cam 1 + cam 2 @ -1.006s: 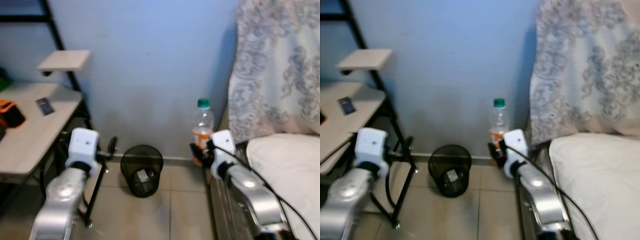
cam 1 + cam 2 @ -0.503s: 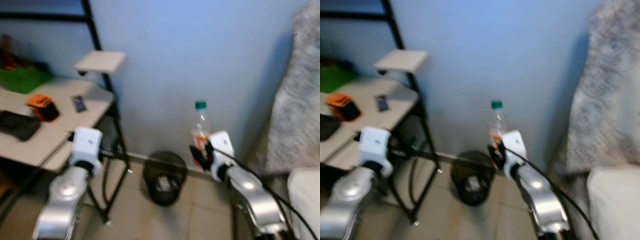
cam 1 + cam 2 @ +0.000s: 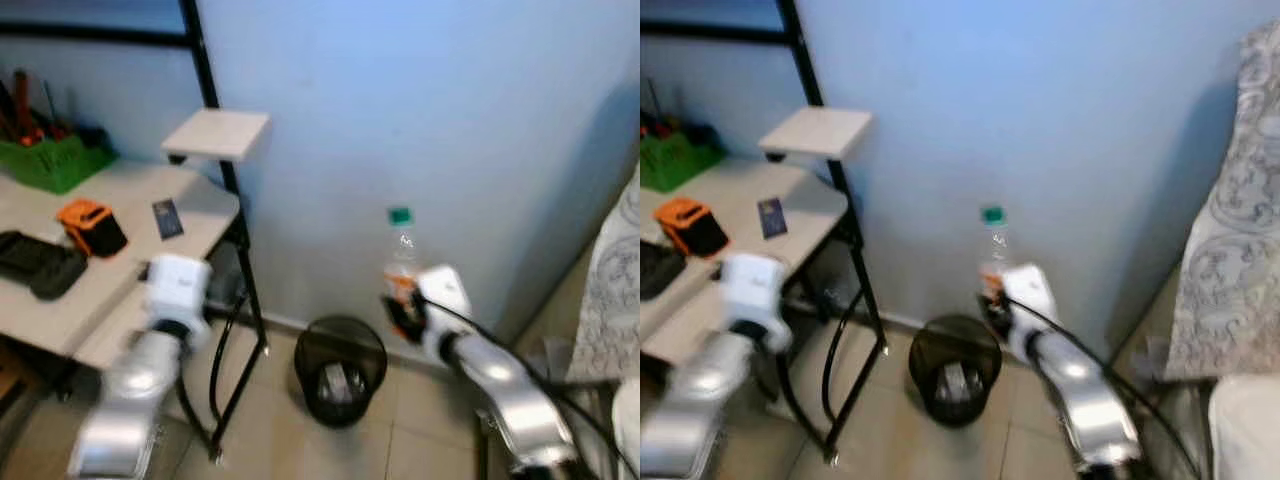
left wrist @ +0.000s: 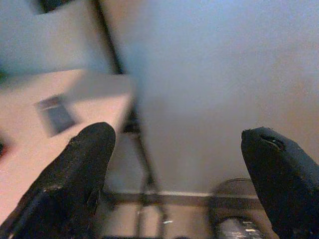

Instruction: Clean up the room

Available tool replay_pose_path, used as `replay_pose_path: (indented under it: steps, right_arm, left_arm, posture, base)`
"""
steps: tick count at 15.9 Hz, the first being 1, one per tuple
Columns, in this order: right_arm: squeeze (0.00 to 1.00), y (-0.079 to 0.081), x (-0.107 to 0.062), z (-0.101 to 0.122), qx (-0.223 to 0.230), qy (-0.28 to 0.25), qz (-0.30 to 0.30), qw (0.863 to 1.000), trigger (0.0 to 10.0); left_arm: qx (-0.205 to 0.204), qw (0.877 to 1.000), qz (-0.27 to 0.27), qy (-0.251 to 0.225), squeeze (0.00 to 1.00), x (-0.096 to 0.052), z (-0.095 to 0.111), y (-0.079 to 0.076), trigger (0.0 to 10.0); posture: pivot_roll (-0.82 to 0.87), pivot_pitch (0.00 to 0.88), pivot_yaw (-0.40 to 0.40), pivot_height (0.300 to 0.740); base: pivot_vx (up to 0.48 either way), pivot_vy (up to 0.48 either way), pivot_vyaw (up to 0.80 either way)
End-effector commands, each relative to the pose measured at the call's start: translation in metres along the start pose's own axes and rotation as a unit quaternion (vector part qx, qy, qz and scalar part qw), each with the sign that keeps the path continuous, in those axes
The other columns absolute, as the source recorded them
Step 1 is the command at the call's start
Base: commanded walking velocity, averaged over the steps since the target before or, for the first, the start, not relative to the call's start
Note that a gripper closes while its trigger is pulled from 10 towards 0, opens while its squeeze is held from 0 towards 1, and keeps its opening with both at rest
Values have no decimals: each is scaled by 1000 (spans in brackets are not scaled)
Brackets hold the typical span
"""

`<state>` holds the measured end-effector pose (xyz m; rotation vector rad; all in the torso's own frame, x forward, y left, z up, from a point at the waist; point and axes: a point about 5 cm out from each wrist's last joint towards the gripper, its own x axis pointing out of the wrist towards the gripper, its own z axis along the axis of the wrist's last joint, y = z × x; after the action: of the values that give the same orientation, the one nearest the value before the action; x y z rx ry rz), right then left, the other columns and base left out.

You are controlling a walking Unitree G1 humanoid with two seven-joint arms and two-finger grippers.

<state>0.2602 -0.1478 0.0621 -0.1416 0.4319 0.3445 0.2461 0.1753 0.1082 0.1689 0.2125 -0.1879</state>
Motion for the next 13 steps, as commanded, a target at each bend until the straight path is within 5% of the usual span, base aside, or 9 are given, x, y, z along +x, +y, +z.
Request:
replay_pose_path:
  steps: [1, 10, 13]
  right_arm:
    - [0, 5, 3, 7, -8, -10, 8, 1000, 10000]
    - [0, 7, 0, -11, -48, 49, 16, 998, 10000]
    - [0, 7, 6, -31, -63, 107, 23, 992, 10000]
  left_arm:
    - [7, 1000, 12, 0, 0, -2, 1, 9, 10000]
    - [20, 1000, -7, 8, 0, -4, -1, 4, 10000]
    - [34, 996, -74, 43, 0, -9, -10, -10, 10000]
  posture:
    - [23, 0, 46, 740]
    - [26, 0, 39, 740]
    - [13, 0, 40, 740]
  base:
    - [341, 0, 0]
    - [333, 0, 0]
    - [0, 0, 0]
